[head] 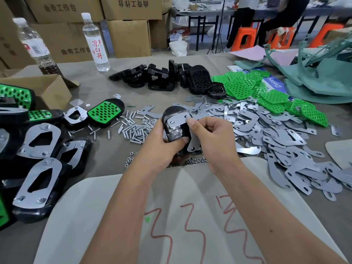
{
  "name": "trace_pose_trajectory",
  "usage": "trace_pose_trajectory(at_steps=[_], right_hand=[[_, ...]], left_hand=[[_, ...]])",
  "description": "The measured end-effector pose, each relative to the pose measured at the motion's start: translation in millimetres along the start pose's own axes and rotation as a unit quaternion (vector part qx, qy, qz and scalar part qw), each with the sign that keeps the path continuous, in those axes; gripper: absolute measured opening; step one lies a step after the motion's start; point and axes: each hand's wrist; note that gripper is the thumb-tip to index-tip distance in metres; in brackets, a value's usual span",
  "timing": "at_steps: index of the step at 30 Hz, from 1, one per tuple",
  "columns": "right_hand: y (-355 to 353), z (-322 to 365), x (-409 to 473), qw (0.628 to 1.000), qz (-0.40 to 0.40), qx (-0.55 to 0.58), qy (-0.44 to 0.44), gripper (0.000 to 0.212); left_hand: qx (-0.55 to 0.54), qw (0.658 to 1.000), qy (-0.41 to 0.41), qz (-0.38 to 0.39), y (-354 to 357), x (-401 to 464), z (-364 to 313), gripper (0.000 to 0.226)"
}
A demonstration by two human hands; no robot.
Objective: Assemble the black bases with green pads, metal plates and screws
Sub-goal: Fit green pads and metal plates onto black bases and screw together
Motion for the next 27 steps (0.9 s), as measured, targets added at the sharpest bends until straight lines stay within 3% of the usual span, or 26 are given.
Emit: trace_pose_trajectory(at_steps=[11, 16, 27], right_hand=[[-2, 8, 1, 1.000, -0.007, 0.010, 0.022, 0.042], [-1, 7, 1, 1.000, -0.008, 0.016, 0.024, 0.045], [-5, 14, 1, 0.993, 0.099, -0.019, 0.058, 0.021]], left_hand=[[-0.054, 0.998, 0.015, 0.018, 4, -7, -4, 0.029], [-0.072, 0.997, 0.010, 0.033, 0, -8, -3, 0.051], [-0.127, 0.991, -0.034, -0.024, -8, -4, -4, 0.039]])
Point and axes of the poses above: each hand's wrist, its own x-axis towards the middle knuckle, its own y-axis out of the palm, z = x × y, and after that the axes turned 15 degrees about -z, right-handed
